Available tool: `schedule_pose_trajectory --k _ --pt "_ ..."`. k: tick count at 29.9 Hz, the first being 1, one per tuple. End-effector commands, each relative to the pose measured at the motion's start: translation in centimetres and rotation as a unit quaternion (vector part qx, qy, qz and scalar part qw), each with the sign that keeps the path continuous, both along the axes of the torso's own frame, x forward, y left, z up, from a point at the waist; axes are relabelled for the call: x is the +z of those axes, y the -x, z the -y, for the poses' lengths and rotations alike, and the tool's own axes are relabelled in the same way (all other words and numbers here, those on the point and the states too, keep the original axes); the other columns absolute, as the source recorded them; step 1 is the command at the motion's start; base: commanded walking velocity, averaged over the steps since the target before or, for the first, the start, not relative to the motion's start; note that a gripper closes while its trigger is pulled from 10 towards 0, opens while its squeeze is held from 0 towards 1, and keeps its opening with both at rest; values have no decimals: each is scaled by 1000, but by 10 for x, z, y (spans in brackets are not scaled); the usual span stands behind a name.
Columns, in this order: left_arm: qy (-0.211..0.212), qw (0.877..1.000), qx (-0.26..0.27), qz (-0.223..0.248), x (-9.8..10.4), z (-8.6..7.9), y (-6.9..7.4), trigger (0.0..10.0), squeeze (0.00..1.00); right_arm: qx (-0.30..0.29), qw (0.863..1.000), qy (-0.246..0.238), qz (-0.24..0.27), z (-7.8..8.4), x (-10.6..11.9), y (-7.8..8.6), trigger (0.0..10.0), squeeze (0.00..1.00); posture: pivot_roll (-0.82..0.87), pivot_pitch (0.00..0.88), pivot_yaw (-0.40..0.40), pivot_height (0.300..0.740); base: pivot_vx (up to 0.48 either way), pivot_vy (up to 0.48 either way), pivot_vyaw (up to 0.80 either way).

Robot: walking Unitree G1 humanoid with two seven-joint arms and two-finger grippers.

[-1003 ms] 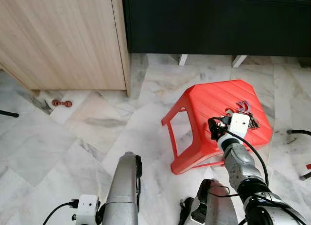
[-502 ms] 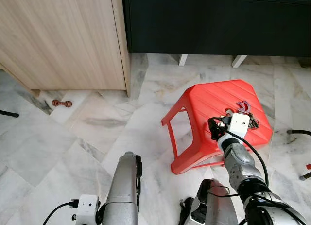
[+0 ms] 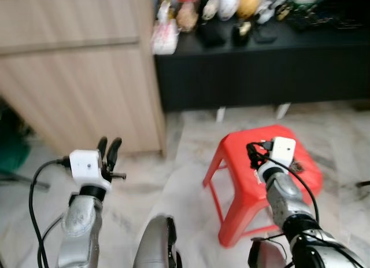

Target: Hang keys on a hook

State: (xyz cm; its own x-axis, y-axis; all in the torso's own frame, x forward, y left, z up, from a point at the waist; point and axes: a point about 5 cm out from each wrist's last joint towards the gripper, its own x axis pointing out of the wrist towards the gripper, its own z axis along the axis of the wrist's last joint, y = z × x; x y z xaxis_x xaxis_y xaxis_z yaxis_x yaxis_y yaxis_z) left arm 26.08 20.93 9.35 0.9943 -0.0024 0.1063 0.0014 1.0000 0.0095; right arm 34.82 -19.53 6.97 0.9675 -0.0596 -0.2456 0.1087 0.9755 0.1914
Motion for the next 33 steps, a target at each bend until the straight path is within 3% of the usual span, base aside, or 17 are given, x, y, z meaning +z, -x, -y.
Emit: schedule_pose_trajectory --k 1,33 --pt "1 1000 3 -26 -10 -2 3 10000 0 -1 1000 -7 -11 -3 -6 4 10000 0 183 356 -99 601 0 0 0" --pt "1 1000 3 -26 -10 -2 3 10000 0 -1 1000 -7 -11 -3 -6 4 10000 0 183 356 -99 601 0 0 0"
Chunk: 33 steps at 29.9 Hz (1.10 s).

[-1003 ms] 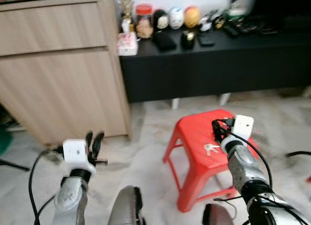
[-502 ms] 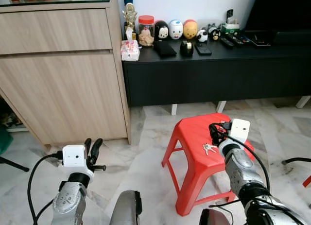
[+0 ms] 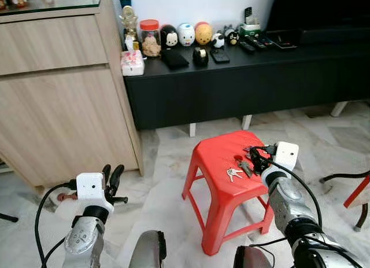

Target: Hang keys on a hook

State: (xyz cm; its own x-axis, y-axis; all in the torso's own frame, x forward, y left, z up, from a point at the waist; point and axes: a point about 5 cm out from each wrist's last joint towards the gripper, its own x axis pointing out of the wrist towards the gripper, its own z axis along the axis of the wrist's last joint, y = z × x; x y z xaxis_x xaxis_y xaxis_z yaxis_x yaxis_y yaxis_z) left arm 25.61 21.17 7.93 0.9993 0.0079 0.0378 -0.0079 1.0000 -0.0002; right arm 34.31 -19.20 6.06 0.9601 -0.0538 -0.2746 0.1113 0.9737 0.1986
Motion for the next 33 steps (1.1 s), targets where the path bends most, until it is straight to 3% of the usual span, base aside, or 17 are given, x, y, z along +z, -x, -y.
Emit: schedule_pose_trajectory --k 1,12,13,16,23,33 --pt "-4 1000 -2 8 4 0 -2 10000 0 -3 1000 -1 4 1 3 -1 10000 0 183 356 -99 601 0 0 0" --pt "-4 1000 -2 8 4 0 -2 10000 0 -3 1000 -1 4 1 3 -1 10000 0 183 356 -99 601 0 0 0" --pt "-5 999 -32 -29 -6 9 -1 10000 0 -4 1000 2 -21 1 -8 4 10000 0 198 0 0 601 0 0 0" --pt "-6 993 -81 -81 -20 23 1 10000 0 -8 998 5 -55 1 -22 13 10000 0 199 0 0 601 0 0 0" --pt "-7 992 -81 -92 -26 23 -1 10000 0 2 999 12 -50 -1 -26 17 10000 0 197 0 0 601 0 0 0" --pt "-10 993 -84 -83 -20 20 -11 10000 0 -10 998 16 -52 6 -32 25 10000 0 196 0 0 601 0 0 0"
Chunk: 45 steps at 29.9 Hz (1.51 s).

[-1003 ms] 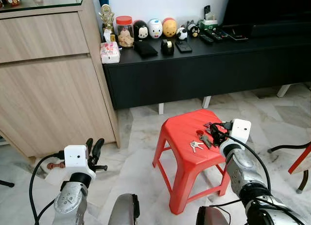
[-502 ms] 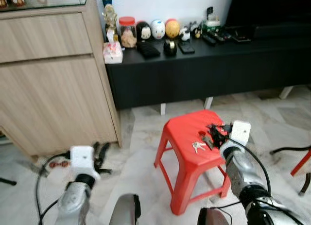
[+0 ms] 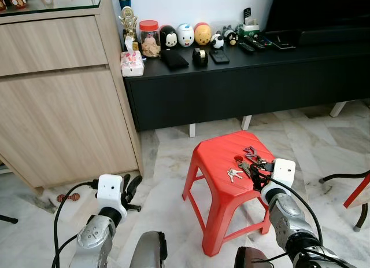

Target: Hang keys on a hook

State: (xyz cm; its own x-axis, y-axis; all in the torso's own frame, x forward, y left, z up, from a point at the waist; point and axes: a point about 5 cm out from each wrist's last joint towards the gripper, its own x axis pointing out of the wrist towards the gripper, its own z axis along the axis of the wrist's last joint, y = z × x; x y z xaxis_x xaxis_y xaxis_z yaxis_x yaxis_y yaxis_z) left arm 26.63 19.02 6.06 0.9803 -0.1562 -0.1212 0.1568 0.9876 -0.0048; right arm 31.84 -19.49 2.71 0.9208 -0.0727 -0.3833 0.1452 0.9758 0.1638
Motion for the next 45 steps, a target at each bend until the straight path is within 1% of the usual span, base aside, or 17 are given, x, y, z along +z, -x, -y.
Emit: schedule_pose_trajectory --k 1,6,9,10,23,28,32,40,43,45 --pt "-8 1000 -2 -1 -1 -2 -1 10000 0 -2 1000 6 7 2 2 0 10000 0 195 0 0 601 0 0 0" --pt "-13 1000 4 0 -1 -4 0 10000 0 17 1000 13 10 -3 2 -1 10000 0 199 0 0 601 0 0 0" --pt "-13 1000 7 1 0 -5 0 10000 0 18 1000 12 14 -5 3 -1 10000 0 202 0 0 601 241 0 150" --pt "-13 1000 7 1 0 -5 0 10000 0 16 1000 8 15 -5 3 -1 10000 0 201 303 -68 601 247 0 400" --pt "-11 1000 10 2 -1 -4 2 10000 0 16 1000 6 12 -3 1 0 10000 0 194 304 -75 601 260 0 0" --pt "2 1000 13 15 1 -3 2 10000 0 24 1000 5 18 -5 4 -3 10000 0 195 303 -80 601 0 0 0" --pt "2 1000 19 24 3 -5 3 10000 0 33 999 1 31 -8 7 -4 10000 0 195 303 -80 601 0 0 0" --pt "9 999 28 40 8 -8 3 10000 0 69 996 -2 55 -19 13 -7 10000 0 194 306 -81 601 0 0 0" --pt "10 999 28 42 9 -8 3 10000 0 94 993 -3 77 -25 18 -8 10000 0 192 307 -81 601 0 0 0" --pt "11 999 30 44 9 -8 4 10000 0 121 988 9 92 -30 22 -9 10000 0 190 309 -80 601 0 0 0"
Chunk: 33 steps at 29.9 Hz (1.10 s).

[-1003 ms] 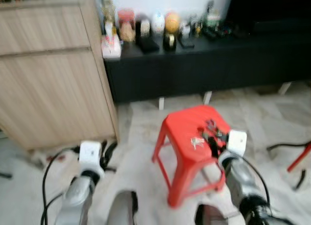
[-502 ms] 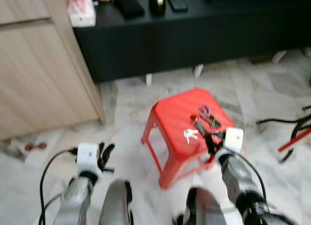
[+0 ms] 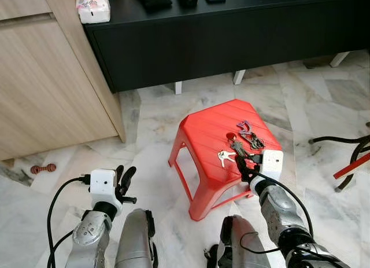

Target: Hang keys on a hook

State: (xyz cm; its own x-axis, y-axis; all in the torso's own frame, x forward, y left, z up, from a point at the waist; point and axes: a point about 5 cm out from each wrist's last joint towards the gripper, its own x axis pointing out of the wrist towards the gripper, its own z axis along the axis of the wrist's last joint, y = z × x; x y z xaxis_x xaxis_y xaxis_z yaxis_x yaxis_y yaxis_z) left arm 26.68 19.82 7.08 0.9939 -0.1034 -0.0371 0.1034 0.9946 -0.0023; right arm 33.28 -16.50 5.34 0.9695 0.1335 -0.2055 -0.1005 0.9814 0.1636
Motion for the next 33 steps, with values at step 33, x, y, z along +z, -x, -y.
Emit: schedule_pose_trajectory --k 33 --pt "8 998 10 63 36 8 8 10000 0 103 993 43 -21 -37 15 -19 10000 0 211 387 -108 601 0 0 0"
